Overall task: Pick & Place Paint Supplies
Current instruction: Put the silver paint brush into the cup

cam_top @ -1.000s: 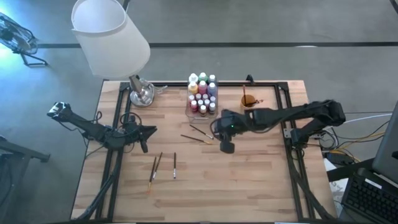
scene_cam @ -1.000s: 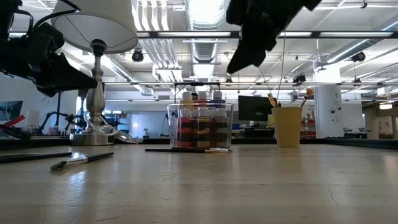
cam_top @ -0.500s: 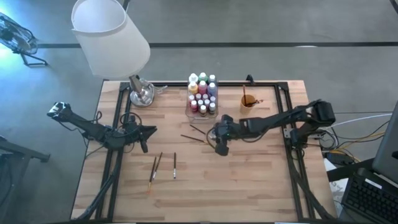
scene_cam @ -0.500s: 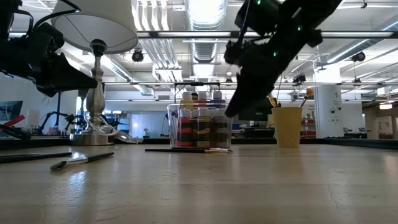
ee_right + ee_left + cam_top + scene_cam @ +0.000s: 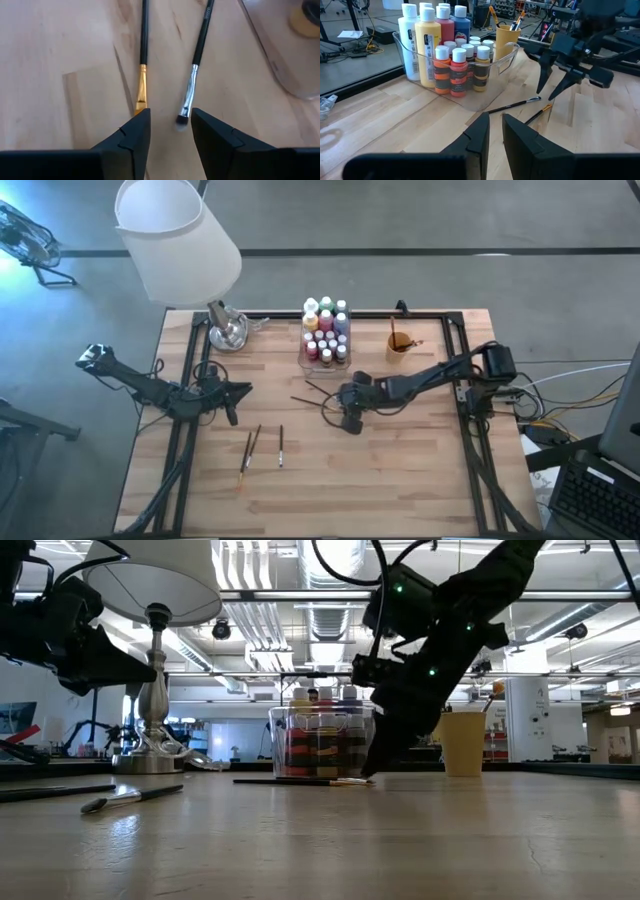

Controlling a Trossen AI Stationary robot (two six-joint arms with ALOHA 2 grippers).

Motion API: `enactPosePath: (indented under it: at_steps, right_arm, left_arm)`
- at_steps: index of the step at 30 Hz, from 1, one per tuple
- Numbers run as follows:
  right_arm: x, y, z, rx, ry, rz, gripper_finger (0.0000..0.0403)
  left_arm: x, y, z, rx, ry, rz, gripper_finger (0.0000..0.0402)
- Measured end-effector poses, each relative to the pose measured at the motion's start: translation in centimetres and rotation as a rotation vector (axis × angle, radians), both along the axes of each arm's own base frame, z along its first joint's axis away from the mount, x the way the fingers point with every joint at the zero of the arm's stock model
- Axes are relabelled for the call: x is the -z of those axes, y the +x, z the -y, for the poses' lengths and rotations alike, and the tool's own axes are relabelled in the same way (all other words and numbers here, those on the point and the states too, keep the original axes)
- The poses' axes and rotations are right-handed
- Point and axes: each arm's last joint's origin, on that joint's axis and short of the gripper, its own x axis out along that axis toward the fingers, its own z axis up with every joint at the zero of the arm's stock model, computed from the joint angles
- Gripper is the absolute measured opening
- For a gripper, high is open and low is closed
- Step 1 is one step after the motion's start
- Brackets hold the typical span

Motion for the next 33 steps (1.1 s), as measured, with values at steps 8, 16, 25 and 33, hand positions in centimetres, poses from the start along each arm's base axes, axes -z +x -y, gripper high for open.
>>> enactPosePath:
  at_steps: [8, 16, 25, 33]
  right_arm:
    - [1.1, 0.0, 0.8, 0.060, -0.016, -0.032, 0.0150]
    - [1.1, -0.1, 0.8, 0.061, -0.012, -0.051, 0.0112]
    - [1.2, -0.3, 0.8, 0.049, 0.000, -0.064, 0.0017]
    - [1.1, -0.3, 0.8, 0.049, -0.001, -0.062, 0.0008]
  left_arm:
    - [0.0, 0.0, 0.0, 0.000, 0.000, -0.001, 0.0056]
    - [0.0, 0.0, 0.0, 0.000, 0.000, -0.001, 0.0056]
    - [0.0, 0.0, 0.0, 0.000, 0.001, -0.001, 0.0056]
    - [0.0, 0.0, 0.0, 0.000, 0.001, -0.001, 0.0056]
